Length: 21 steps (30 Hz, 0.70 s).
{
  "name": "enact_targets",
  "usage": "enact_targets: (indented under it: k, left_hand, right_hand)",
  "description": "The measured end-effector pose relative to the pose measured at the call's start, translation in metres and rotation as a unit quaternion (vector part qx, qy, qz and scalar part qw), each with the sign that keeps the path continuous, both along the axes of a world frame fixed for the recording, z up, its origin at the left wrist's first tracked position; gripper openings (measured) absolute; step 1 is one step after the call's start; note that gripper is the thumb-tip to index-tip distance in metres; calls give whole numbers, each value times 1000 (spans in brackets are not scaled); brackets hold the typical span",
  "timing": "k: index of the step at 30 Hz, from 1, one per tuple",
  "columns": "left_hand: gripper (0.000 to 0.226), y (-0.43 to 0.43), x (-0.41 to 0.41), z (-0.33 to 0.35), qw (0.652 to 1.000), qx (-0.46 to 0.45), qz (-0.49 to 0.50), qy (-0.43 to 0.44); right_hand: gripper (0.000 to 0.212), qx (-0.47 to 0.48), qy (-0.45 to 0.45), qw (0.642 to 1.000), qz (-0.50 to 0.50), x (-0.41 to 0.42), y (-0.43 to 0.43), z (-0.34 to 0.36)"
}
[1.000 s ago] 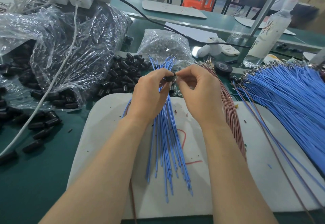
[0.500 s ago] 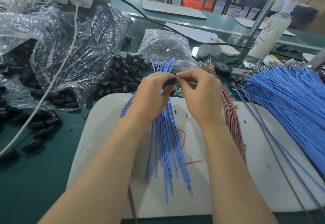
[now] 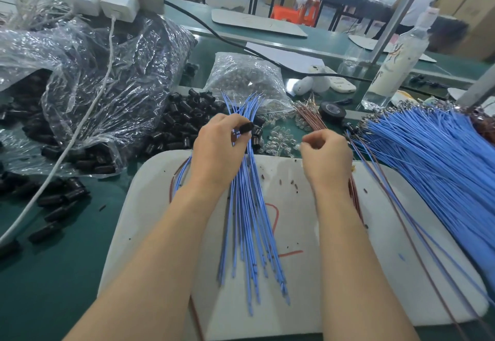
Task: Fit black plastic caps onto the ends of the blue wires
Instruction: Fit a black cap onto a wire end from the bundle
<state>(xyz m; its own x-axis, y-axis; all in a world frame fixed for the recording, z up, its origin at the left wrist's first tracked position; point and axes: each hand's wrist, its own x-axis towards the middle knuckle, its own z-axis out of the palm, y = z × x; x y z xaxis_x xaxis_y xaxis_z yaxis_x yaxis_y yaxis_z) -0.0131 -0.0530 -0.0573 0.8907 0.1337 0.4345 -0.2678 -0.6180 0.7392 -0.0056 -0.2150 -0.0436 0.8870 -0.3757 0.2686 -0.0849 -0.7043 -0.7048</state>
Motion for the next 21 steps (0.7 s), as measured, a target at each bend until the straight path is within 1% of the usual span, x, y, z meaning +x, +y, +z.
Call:
enact_targets:
  k: [2,4,10,13,16,19,21]
  left_hand:
    - [18,0,1,-1,1000,-7,14,1]
    - [17,0,2,-2,1000,-14,20,1]
    - [10,-1,3,-3,999,-38,35,-11]
    - [9,-1,3,-4,998,-41,36,-14]
    - [10,-1,3,-4,998,-45,40,-17]
    - [10,-1,3,-4,998,-48,40,-21]
    - [10,-1,3,-4,998,-47,38,-24]
  right_hand:
    - [12,-42,53,998,-1,4,4,-2]
    - [12,-74,78,994,7,8,9,0]
    - [20,-87,47,994,44,36,26,10]
    - [30,-129,88,985,68,51,38,8]
    - [38,-168,142,973,66,61,46,3]
    - [38,-186,150,969,55,68,50,0]
    - [32,-185,138,972,46,72,51,-3]
